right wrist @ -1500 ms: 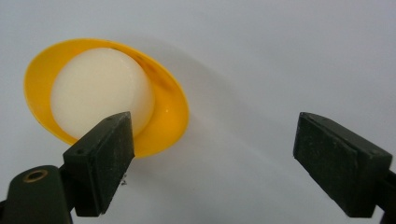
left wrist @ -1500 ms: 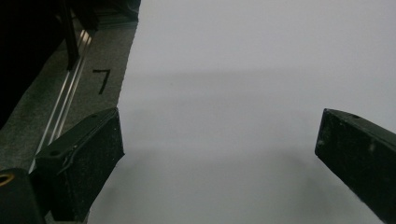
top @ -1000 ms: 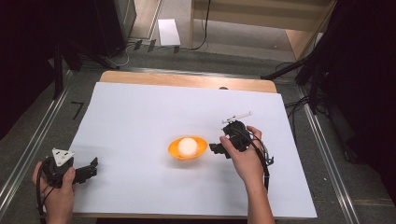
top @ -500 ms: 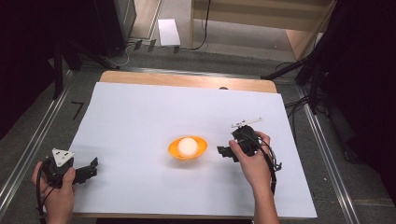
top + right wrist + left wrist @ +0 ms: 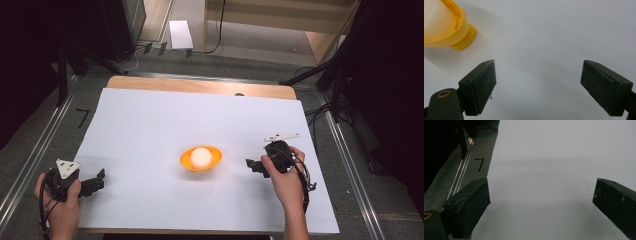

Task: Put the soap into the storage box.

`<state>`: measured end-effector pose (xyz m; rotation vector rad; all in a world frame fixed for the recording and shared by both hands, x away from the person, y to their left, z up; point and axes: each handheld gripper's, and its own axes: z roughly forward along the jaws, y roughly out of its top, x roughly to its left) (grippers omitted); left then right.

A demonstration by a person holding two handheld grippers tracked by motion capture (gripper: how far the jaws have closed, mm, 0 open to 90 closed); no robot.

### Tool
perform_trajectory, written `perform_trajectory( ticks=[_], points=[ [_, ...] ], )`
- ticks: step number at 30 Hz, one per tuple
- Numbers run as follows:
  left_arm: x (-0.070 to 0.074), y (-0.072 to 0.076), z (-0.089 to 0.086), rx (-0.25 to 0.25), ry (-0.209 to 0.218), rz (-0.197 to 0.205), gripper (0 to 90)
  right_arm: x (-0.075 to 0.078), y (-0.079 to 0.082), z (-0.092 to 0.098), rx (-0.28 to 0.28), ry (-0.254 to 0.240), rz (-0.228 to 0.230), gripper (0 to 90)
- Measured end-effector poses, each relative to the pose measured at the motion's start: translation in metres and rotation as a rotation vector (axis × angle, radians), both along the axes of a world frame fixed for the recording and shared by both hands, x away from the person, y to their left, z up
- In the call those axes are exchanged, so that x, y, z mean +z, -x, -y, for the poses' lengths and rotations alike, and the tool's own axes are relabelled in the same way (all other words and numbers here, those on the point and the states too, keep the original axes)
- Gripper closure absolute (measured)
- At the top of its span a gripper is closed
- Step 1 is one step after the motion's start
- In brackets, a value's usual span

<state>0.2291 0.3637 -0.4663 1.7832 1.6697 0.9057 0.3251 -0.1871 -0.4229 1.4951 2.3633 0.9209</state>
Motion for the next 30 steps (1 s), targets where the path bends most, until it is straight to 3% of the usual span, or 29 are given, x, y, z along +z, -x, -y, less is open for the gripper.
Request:
perform_trajectory(
  ticks=[5,21,30],
  points=[
    [0.000,0.000,0.001,0.000,0.001,0.005,1.7,-0.006,0.006,0.014,-0.024,0.005,0.017,13.5],
    [0.000,0.000,0.001,-0.002,0.000,0.007,1.7,-0.015,0.022,0.064,-0.101,-0.046,0.059,13.5],
    [0.000,0.000,0.001,0.001,0.002,0.007,1.7,-0.019,0.032,0.088,-0.142,-0.066,0.120,13.5]
  ],
)
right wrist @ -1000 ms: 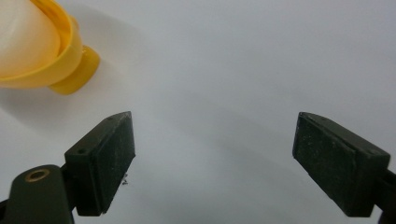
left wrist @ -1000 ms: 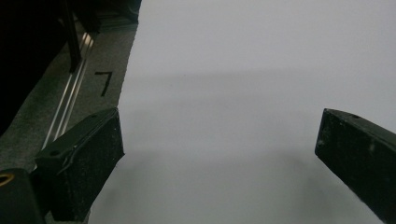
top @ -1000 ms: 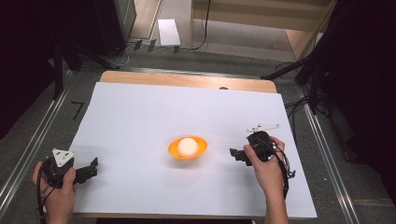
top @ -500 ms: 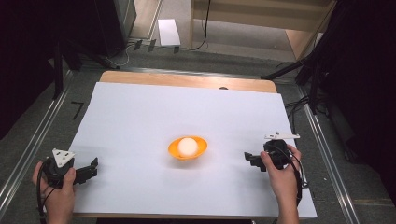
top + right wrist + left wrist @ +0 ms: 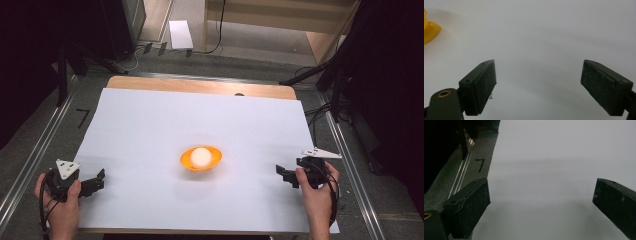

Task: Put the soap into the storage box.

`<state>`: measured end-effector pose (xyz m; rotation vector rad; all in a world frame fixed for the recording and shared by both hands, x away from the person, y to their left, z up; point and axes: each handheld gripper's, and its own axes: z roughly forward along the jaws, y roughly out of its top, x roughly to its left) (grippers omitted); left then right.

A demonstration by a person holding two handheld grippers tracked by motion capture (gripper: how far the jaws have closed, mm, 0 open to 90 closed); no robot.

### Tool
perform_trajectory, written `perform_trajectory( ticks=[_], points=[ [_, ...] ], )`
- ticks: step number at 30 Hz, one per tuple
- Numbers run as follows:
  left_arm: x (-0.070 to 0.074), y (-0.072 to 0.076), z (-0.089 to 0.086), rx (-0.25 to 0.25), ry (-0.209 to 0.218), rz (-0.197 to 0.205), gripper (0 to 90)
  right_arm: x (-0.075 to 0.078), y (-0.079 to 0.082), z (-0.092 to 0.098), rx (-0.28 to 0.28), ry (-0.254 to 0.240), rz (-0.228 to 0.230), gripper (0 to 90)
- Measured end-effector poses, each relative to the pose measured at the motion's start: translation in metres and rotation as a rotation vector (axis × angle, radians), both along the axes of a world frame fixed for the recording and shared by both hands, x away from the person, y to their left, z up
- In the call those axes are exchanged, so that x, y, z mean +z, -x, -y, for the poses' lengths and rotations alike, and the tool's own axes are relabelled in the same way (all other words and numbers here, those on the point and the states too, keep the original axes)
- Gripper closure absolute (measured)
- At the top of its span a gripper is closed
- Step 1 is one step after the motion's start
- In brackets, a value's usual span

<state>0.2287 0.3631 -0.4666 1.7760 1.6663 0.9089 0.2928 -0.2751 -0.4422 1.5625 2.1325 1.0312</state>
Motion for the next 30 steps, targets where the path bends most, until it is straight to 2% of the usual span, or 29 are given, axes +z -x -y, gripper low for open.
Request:
perform_trajectory(
  ticks=[5,10,15,17,20,22,26,30],
  points=[
    [0.000,0.000,0.000,0.001,0.000,0.000,1.7,-0.003,0.008,0.015,-0.023,0.021,0.048,13.5],
    [0.000,0.000,0.000,0.000,-0.003,-0.001,1.7,-0.010,0.012,0.028,-0.036,0.005,0.066,13.4],
    [0.000,0.000,0.000,0.000,-0.005,-0.003,1.7,-0.019,0.018,0.042,-0.048,-0.003,0.104,13.3],
    [0.000,0.000,0.000,0.000,-0.002,-0.006,1.7,-0.023,0.024,0.047,-0.077,0.029,0.144,13.6],
    [0.000,0.000,-0.001,-0.002,0.007,-0.005,1.7,-0.028,0.030,0.055,-0.092,0.021,0.150,13.5],
    [0.000,0.000,-0.001,-0.001,0.012,-0.003,1.7,-0.031,0.034,0.060,-0.100,0.017,0.139,13.5],
    [0.000,0.000,-0.002,0.001,0.020,0.001,1.7,-0.036,0.045,0.072,-0.117,-0.046,0.173,13.8],
    [0.001,0.000,-0.003,0.003,0.027,0.000,1.7,-0.043,0.047,0.075,-0.167,-0.018,0.190,13.8]
  ],
)
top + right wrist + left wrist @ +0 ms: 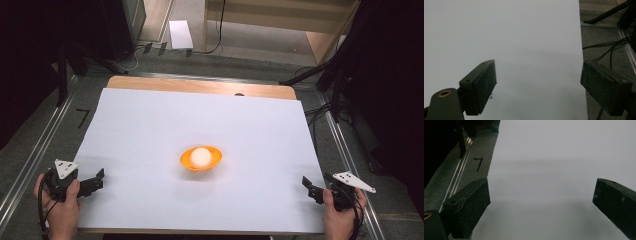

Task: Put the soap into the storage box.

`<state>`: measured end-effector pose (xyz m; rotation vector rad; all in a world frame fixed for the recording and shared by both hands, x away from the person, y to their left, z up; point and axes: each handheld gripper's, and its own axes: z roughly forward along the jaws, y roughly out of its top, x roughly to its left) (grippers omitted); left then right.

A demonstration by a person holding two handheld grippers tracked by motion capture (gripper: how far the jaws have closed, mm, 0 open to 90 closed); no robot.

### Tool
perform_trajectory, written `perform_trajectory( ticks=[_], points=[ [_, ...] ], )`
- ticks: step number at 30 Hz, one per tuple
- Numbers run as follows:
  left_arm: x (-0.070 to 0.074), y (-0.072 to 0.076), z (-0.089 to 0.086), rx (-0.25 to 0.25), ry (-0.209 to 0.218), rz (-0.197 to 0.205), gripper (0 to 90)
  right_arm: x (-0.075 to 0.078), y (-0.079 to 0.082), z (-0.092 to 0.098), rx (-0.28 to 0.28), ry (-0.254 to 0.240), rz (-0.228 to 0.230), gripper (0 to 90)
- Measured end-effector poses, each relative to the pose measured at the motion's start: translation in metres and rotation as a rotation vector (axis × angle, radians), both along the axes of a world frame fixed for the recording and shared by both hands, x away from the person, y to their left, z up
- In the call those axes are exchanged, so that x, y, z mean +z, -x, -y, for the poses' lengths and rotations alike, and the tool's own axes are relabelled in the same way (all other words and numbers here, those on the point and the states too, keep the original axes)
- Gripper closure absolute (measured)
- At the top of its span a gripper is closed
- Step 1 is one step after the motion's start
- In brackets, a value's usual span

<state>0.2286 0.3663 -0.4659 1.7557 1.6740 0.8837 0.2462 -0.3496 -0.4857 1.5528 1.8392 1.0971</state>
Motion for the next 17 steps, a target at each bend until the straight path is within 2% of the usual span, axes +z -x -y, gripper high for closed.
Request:
perform_trajectory(
  ticks=[1,4,17],
  points=[
    [0.0002,0.0001,-0.0008,-0.001,0.008,-0.001,1.7,-0.0006,-0.0006,0.0000,-0.009,-0.006,0.007,13.8],
    [0.0004,0.0001,-0.0028,0.006,0.028,-0.002,1.7,-0.0017,-0.0021,-0.0031,-0.021,0.021,0.008,13.7],
    [-0.0002,-0.0005,-0.0009,0.001,0.006,-0.004,1.7,-0.0027,-0.0020,-0.0030,-0.021,0.006,0.014,13.6]
  ],
)
